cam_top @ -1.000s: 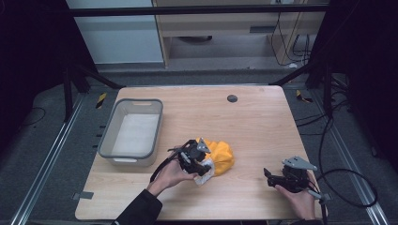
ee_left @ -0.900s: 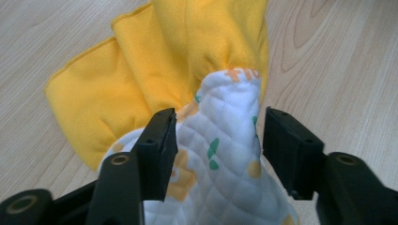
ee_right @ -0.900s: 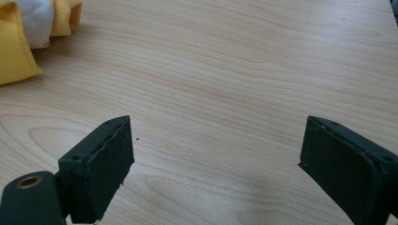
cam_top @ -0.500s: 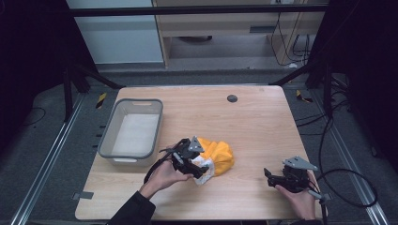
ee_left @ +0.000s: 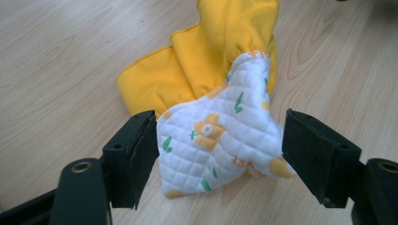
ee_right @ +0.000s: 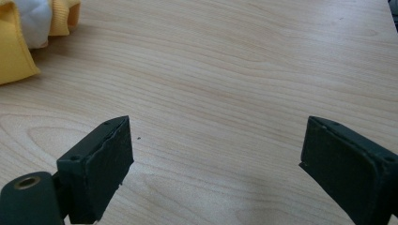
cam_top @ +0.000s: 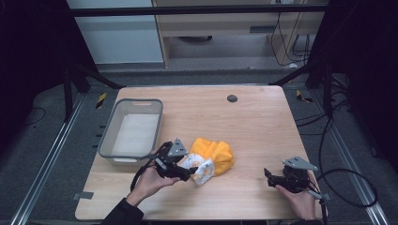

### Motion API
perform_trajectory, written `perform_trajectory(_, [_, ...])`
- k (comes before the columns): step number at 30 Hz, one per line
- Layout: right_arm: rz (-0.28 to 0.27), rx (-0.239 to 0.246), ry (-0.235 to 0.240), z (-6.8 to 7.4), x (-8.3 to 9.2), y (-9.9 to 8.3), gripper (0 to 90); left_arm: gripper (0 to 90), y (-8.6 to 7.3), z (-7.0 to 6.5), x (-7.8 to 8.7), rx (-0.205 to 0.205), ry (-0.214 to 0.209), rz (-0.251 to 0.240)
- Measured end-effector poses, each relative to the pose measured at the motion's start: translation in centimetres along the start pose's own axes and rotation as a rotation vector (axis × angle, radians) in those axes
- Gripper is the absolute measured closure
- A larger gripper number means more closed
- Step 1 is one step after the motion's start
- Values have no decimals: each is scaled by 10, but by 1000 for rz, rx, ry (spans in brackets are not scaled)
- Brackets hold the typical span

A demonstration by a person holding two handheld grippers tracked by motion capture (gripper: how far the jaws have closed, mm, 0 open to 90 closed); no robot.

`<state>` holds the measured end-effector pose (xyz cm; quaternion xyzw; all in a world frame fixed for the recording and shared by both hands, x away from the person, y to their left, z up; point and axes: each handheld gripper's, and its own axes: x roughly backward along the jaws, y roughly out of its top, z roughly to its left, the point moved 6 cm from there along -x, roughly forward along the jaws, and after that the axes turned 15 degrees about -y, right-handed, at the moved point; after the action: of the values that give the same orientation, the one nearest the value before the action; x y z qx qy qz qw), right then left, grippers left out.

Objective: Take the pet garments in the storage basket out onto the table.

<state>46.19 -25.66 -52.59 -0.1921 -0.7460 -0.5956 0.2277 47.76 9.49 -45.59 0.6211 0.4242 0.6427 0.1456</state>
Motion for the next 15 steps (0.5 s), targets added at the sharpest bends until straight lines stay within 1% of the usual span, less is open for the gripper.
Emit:
perform_trajectory(3, [3,0,0,0,0,0,92,281,-9,0,6,10,12,-21])
perform_trajectory(6, [3,-3,3,1,1,-1,90,286,-18,0,11,21,21,-29])
perform_trajectory(11, [10,-2,4,1,1,-2,90,315,-37,-1,20,46,43,-60])
perform_trajectory(12, [6,4,2,1,0,-2,90,322,-40,-1,22,48,49,-67])
perform_trajectory(15, [5,6,4,2,1,-2,89,355,-50,-1,26,74,56,-89])
